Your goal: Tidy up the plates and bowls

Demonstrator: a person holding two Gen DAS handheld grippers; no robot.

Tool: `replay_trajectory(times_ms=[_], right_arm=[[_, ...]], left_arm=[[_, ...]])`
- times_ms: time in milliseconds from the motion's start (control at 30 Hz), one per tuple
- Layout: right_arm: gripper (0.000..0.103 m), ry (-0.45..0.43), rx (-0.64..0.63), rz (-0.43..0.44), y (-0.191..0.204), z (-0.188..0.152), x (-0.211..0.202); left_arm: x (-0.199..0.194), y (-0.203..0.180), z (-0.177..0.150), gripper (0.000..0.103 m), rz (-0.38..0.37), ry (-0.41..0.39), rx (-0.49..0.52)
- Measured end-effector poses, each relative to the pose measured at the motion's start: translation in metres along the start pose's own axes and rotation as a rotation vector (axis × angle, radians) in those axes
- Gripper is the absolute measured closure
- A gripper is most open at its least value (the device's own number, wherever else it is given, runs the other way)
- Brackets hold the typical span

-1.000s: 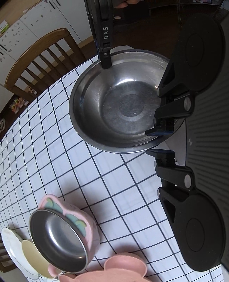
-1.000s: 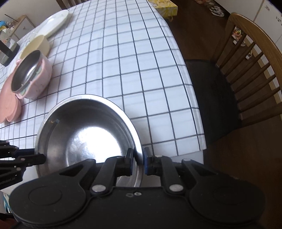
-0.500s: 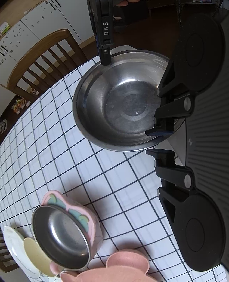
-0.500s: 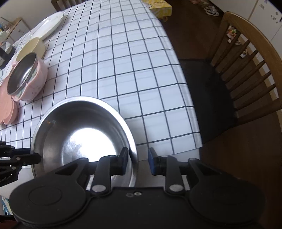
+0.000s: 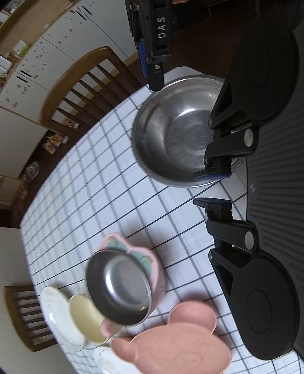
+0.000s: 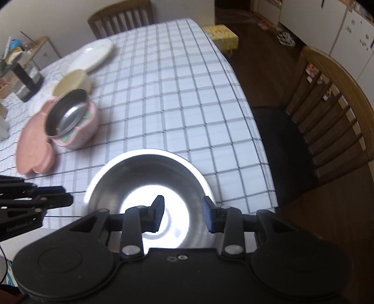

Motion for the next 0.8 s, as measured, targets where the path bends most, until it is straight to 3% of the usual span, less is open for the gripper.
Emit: replay_trajectory(times_ms=[133,400,600,700,767,800], right_arm=[[0.057,-0.08,-0.025,0.035,0.026,0.008,-0.021],[0.053,-0.219,-0.084,0.098,0.08,0.02,-0.054],[0.04,-0.309,-0.131,0.133,0.119,0.027,-0.067],[0.038,-0.343,-0.148,0.144,0.135,0.03,-0.072],[0.034,-0.356,-0.152,0.152,0.145,0.032,-0.073],[0.034,-0.361,-0.155,0.157,0.149,0.033,-0.073]], left_arm=[[-0.02,0.007,0.006,0.089,0.008,-0.065,-0.006],[-0.059,0.032,0.007,0.088,0.021,-0.161,-0.057],[-0.091,0.055,0.01,0.085,0.057,-0.25,-0.088],[-0.104,0.067,0.011,0.064,0.086,-0.289,-0.105],[-0.112,0.075,0.01,0.043,0.101,-0.323,-0.116],[-0.116,0.078,0.009,0.041,0.109,-0.337,-0.121]])
Point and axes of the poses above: each gripper's, at about its wrist camera, not at the fingertips, and x roughly the way its jaws point, y to its left, z to its top, the point moved 7 cm from there along x, roughly the way its jaws point, and after that the axes turned 5 degrees about -y, right-handed, at the moved point
